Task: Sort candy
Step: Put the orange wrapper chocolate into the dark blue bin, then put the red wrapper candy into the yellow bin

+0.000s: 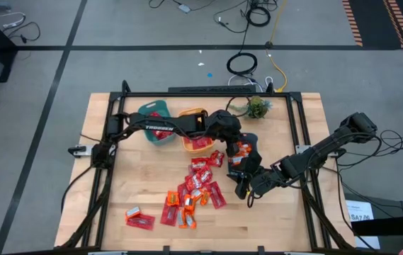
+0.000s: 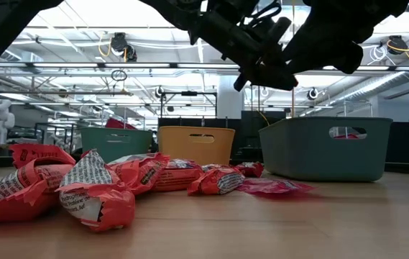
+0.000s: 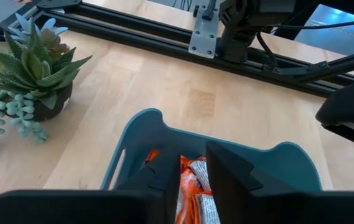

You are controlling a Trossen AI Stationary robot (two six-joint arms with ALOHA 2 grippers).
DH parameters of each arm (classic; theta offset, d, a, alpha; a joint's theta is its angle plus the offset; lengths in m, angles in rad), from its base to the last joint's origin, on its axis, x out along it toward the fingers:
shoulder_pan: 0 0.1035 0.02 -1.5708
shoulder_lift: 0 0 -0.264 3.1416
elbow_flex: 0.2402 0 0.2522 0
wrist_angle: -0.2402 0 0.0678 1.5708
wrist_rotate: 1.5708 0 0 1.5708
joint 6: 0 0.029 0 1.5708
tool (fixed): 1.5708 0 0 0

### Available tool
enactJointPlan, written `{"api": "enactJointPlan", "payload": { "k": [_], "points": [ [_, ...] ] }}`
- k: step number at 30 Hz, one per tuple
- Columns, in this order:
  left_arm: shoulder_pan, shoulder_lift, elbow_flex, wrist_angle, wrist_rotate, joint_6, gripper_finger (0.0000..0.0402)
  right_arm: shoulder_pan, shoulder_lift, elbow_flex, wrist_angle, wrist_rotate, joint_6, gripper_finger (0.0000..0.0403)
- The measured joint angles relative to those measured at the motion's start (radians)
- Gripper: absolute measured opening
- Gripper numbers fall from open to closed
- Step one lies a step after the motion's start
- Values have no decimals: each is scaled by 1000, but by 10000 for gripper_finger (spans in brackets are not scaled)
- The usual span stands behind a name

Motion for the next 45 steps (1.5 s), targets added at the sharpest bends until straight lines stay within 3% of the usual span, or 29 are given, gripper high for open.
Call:
{"api": "enactJointPlan", "payload": {
  "k": [25,36,45],
  "points": [
    [6,-26,0,-82,13,-40,100,0,0,0,0,0,3,148],
    [26,-179,0,-307,-12,30,100,1,0,0,0,-3,3,148],
    [0,-318,0,-641,-36,-2,100,1,0,0,2,-3,3,148]
  ]
}}
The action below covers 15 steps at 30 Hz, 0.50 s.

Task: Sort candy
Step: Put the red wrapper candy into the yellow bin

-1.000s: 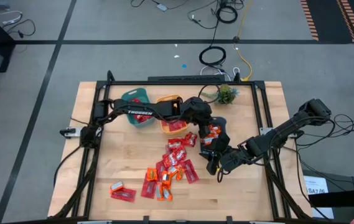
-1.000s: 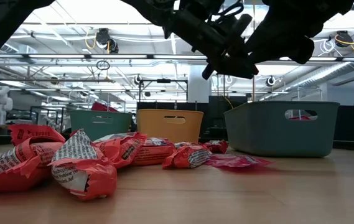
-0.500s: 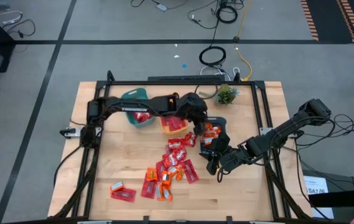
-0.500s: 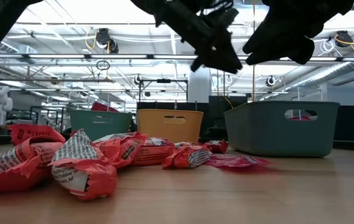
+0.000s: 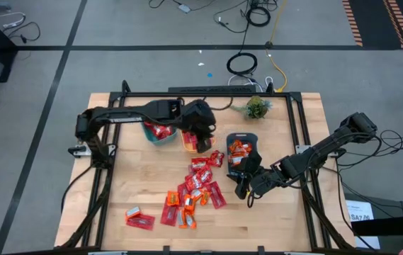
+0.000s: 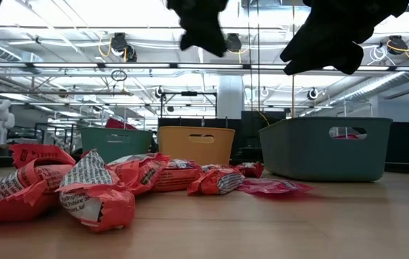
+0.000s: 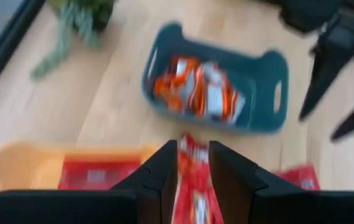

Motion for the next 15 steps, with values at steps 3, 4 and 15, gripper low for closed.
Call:
{"api": "enactJointPlan", "payload": {
  "k": [3,4,15],
  "points": [
    [-33,-34,0,-118,-78,-63,100,0,0,0,1,-1,4,148],
    [-49,-46,0,-150,-111,-82,100,0,0,0,1,-1,4,148],
    [-290,-174,-187,-264,-219,-357,100,0,0,0,4,-22,7,148]
  ]
}}
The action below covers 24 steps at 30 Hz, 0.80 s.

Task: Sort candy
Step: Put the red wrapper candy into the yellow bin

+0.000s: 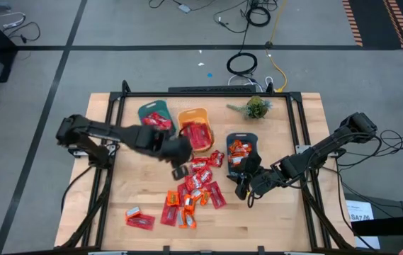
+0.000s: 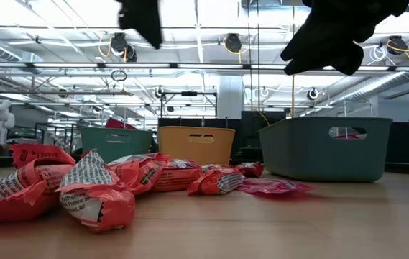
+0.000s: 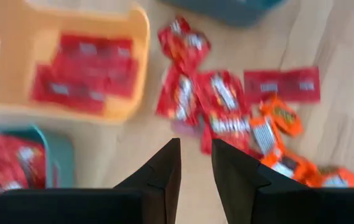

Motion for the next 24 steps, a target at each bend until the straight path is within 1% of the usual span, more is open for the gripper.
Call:
{"api": "enactJointPlan", "payload": {
  "k": [5,10,14,19,24],
  "points": [
    [-117,-100,-157,6,-17,-192,100,0,0,0,1,-1,0,148],
    [-258,-218,-319,9,-62,-445,100,0,0,0,2,-1,10,148],
    [-374,-288,-413,21,-90,-625,100,0,0,0,4,-1,9,148],
    [-493,-316,-484,22,-115,-760,100,0,0,0,7,-1,9,148],
    [-565,-316,-528,44,-121,-809,100,0,0,0,7,-1,16,148]
  ]
}}
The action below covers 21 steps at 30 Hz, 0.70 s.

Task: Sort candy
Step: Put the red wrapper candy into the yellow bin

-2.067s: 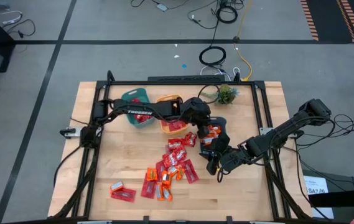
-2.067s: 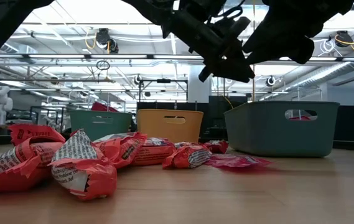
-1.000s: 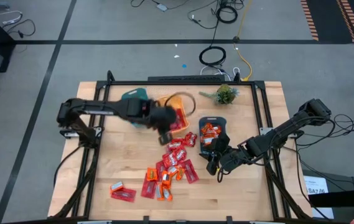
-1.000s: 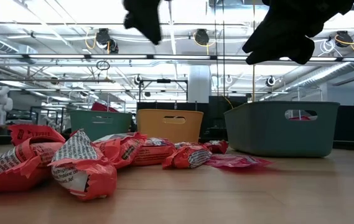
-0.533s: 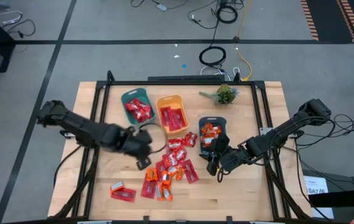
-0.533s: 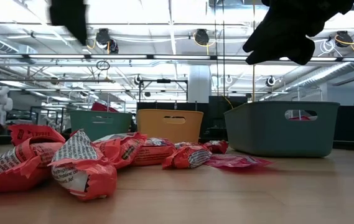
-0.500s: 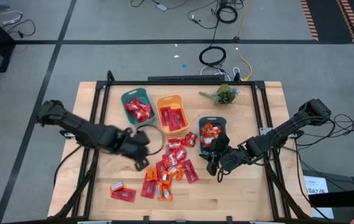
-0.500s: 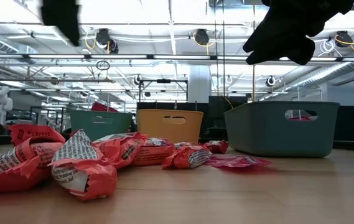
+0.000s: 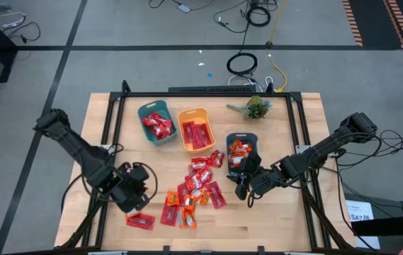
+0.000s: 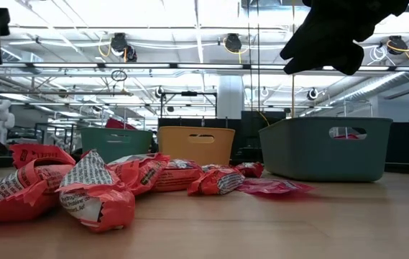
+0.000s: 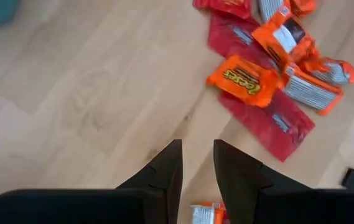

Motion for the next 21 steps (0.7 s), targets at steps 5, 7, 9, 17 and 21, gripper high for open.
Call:
{"api": "enactJointPlan", "payload": {
  "k": [5,7,9,17,21],
  "points": [
    [-46,0,-5,48,-1,-4,100,0,0,0,-1,0,1,148],
    [-60,0,-5,63,-1,-4,100,0,0,0,-1,0,1,148],
    [-65,0,-5,66,-8,-4,100,0,0,0,-1,0,0,148],
    [-55,0,-4,71,-18,-11,100,0,0,0,-2,0,2,148],
    [-45,0,-4,94,-20,-7,100,0,0,0,-2,0,3,148]
  ]
}}
